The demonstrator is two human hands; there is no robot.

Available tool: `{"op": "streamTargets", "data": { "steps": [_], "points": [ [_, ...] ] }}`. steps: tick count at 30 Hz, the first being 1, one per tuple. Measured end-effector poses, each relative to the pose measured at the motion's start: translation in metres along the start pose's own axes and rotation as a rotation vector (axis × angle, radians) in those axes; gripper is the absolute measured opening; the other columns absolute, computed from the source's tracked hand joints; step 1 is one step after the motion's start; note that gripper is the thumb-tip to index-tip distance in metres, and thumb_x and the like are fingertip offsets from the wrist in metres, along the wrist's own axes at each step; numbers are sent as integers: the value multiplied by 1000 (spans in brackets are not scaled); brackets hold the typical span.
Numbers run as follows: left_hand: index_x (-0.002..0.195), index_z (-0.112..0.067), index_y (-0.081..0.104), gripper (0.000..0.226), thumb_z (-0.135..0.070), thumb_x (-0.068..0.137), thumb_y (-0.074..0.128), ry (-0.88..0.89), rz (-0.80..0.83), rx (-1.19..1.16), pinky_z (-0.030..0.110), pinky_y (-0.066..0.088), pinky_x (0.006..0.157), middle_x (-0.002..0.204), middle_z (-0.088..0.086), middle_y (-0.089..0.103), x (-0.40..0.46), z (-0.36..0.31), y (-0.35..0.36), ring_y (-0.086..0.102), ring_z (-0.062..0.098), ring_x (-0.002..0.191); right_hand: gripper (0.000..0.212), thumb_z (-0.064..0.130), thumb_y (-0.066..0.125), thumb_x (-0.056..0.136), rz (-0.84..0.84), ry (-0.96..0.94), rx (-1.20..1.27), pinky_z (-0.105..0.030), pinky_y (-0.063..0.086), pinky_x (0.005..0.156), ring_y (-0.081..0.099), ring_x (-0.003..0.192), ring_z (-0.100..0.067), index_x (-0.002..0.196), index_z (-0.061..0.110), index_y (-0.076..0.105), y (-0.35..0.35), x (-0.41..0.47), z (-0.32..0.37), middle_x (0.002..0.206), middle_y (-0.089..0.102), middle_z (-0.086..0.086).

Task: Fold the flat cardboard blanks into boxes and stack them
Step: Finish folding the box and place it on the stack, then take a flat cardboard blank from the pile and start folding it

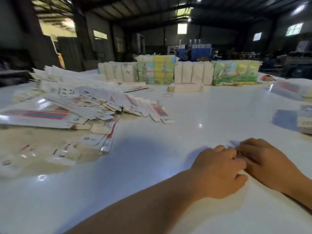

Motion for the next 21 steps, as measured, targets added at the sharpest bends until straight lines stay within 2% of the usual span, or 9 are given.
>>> {"op": "streamTargets", "data": {
  "steps": [5, 8, 10, 11, 12, 13, 15, 17, 21],
  "points": [
    [112, -17, 62, 27, -29, 95, 45, 13, 18, -90, 39, 39, 85, 114, 9, 55, -2, 1, -5, 45, 27, 106, 30, 9, 70, 78, -39, -28, 36, -40, 52, 72, 61, 83, -19, 89, 37, 68, 21, 6, -38, 92, 62, 13],
    [112, -20, 61, 27, -33, 95, 45, -126, 17, -129, 37, 39, 84, 113, 7, 56, -7, 32, -17, 50, 27, 109, 12, 39, 50, 92, -39, -60, 38, -13, 40, 79, 56, 91, -1, 96, 44, 60, 32, 7, -53, 99, 56, 28],
    [114, -19, 59, 29, -35, 95, 44, -267, 32, -42, 35, 38, 84, 115, 5, 56, -11, 69, -35, 51, 26, 111, 19, 28, 50, 97, -49, 31, 9, -7, 32, 89, 58, 106, -13, 110, 27, 64, 60, 21, -75, 113, 63, 9],
    [116, -19, 58, 30, -34, 95, 44, -324, 46, 42, 35, 38, 83, 117, 4, 55, -14, 91, -47, 51, 25, 112, 22, 10, 52, 96, -9, 101, -3, -14, 30, 101, 55, 114, -30, 113, 10, 66, 81, 30, -86, 120, 62, -9],
    [118, -20, 58, 31, -34, 94, 44, -376, 53, 133, 34, 38, 82, 119, 3, 55, -19, 113, -61, 51, 25, 113, 28, -5, 50, 93, 60, 160, 0, -28, 28, 110, 51, 118, -38, 113, 4, 67, 95, 35, -95, 126, 60, -14],
    [120, -21, 57, 31, -32, 93, 44, -427, 48, 222, 35, 38, 81, 121, 3, 55, -27, 137, -77, 51, 25, 113, 40, -11, 46, 91, 107, 169, -4, -36, 26, 113, 51, 118, -34, 111, 13, 71, 104, 37, -97, 129, 60, -5],
    [121, -19, 56, 32, -29, 92, 45, -546, 48, 380, 35, 39, 80, 122, 6, 54, -54, 183, -108, 50, 27, 111, 43, 2, 45, 92, 59, 127, 96, -41, 39, 102, 55, 108, -17, 102, 34, 71, 88, 32, -91, 117, 65, 6],
    [118, -16, 56, 33, -32, 91, 47, -703, 134, 526, 36, 38, 78, 119, 7, 52, -93, 227, -130, 48, 27, 109, 23, 22, 49, 90, -25, 98, 78, -36, 48, 78, 58, 95, -9, 99, 30, 68, 63, 22, -83, 99, 67, 1],
    [99, -16, 58, 24, -35, 90, 48, -991, 301, 600, 37, 42, 78, 96, 3, 55, -169, 269, -132, 51, 25, 95, 22, -7, 51, 91, 71, 339, 185, -43, 35, 104, 55, 105, -31, 111, -3, 61, 98, 47, -103, 120, 57, -30]
  ]
}}
Point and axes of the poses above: each hand's wrist, its own x-axis towards the middle knuckle, its own y-axis out of the palm, z = x × y, the point moved 7 cm from there along x, towards the middle knuckle
